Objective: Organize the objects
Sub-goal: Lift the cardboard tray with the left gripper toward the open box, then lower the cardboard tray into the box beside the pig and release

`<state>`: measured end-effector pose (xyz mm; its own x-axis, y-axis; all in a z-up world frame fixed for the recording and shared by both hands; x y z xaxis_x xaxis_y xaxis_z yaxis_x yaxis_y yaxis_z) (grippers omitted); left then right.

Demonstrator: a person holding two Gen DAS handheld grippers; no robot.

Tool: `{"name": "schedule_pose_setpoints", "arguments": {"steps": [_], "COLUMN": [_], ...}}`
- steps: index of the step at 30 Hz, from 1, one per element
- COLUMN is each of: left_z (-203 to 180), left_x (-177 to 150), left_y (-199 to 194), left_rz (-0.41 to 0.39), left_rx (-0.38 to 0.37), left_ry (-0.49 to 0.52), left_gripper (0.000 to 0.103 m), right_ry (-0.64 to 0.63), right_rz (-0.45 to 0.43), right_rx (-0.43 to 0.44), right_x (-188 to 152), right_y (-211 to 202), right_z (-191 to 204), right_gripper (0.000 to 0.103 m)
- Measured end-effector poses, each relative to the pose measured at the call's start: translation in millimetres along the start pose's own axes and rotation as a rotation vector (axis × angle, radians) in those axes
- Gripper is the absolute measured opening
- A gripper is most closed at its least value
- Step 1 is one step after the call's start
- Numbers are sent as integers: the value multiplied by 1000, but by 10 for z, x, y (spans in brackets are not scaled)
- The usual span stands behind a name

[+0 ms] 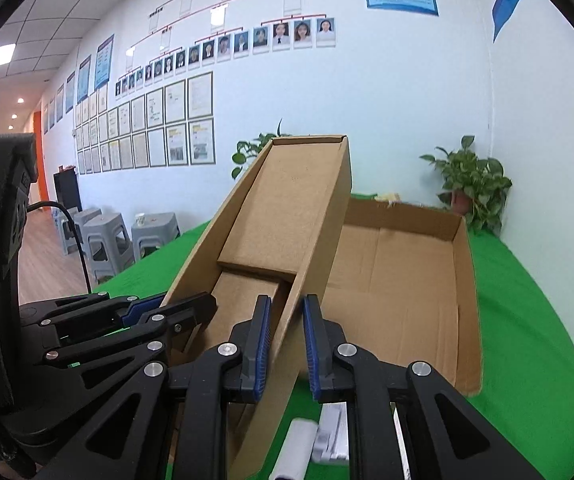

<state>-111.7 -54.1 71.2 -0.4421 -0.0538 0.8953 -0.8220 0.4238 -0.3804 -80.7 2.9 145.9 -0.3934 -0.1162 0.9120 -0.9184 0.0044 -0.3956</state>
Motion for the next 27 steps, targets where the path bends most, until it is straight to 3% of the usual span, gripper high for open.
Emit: {"name": "schedule_pose_setpoints", "arguments": {"steps": [6,12,27], "left_z": [70,152,516], "left_x": [277,422,342], "left_y": [123,308,840], "left_rz": [-57,-40,67], "left_rx": [-3,9,7], "left_ry": [8,12,-42], "left_gripper": [10,10,10], "right_ry": [-7,4,31], "right_rz": [-55,-46,59], "right_rx": [-8,6,43], "right_x": [407,688,731], "right_y": [156,459,1583], "right_z": [-40,-72,-125], "right_gripper": [14,14,14]}}
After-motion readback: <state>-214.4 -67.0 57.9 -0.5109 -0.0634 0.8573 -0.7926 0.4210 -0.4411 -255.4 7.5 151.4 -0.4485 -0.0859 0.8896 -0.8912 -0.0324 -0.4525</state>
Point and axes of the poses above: each gripper's, at about its wrist camera, not at the fingertips, and y roughly the way its jaws point, z to its left, x to its top, the point moved 4 cm from there along y, roughly the way its jaws point, and after that the axes turned 14 degrees about -x, right-handed, at the moved point
